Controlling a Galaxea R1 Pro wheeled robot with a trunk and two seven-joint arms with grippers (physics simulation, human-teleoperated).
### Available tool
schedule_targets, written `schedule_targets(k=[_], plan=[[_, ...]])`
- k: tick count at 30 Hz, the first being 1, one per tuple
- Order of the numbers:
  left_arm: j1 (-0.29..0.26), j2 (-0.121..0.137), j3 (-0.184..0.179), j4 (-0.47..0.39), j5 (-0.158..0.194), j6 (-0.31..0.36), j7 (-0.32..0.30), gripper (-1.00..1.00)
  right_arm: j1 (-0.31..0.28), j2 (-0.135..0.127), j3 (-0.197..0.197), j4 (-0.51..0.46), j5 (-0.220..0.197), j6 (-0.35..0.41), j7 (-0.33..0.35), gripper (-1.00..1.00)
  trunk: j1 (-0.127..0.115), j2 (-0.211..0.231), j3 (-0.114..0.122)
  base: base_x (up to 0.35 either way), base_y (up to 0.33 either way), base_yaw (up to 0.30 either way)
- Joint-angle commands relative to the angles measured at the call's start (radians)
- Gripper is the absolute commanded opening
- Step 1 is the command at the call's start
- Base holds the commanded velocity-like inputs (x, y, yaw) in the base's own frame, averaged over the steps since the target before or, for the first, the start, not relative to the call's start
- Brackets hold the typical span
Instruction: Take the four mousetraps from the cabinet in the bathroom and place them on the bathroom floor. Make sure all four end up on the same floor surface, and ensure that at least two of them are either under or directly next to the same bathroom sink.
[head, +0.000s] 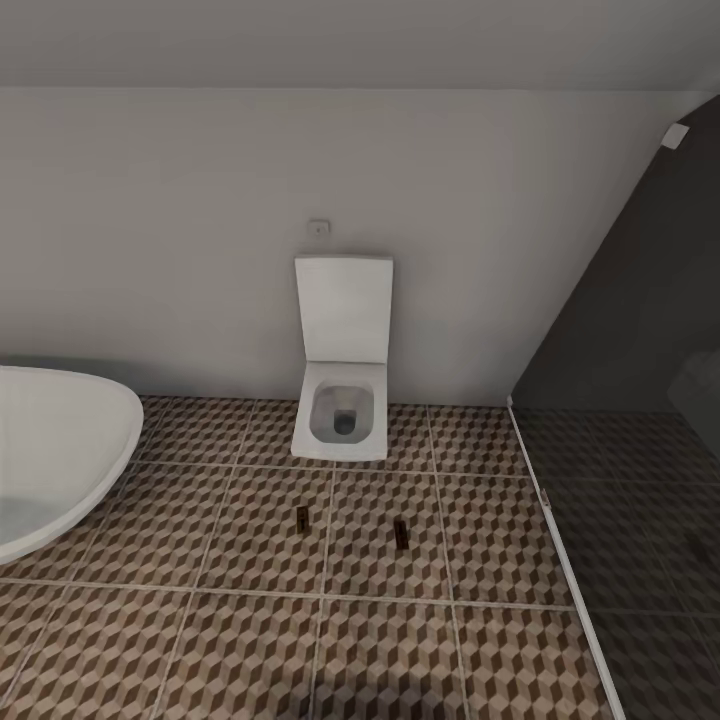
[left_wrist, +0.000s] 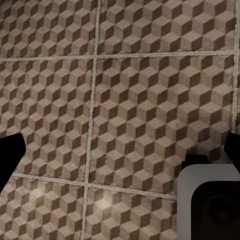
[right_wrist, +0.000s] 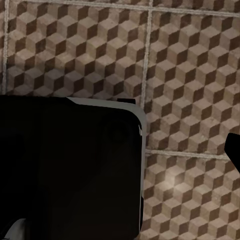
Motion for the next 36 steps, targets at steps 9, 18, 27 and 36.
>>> schedule_targets(k=[9, 18, 27, 36], plan=[[-0.001, 0.000, -0.009, 0.003, 0.003, -0.004, 0.004, 1.00, -0.001, 0.000, 0.003, 0.001, -0.004, -0.003, 0.004, 1.00, 0.000, -0.002, -0.001, 0.000, 0.000, 0.000], [-0.001, 0.000, -0.009, 0.003, 0.003, -0.004, 0.004, 1.00, -0.001, 0.000, 0.003, 0.001, -0.004, -0.003, 0.004, 1.00, 0.000, -0.002, -0.001, 0.000, 0.000, 0.000], [-0.001, -0.001, -0.009, 0.003, 0.003, -0.004, 0.004, 1.00, -0.001, 0.000, 0.003, 0.001, -0.004, -0.003, 0.004, 1.00, 0.000, -0.002, -0.001, 0.000, 0.000, 0.000], [-0.001, 0.000, -0.009, 0.003, 0.003, -0.004, 0.004, 1.00, -0.001, 0.000, 0.003, 0.001, -0.004, -0.003, 0.004, 1.00, 0.000, -0.002, -0.001, 0.000, 0.000, 0.000]])
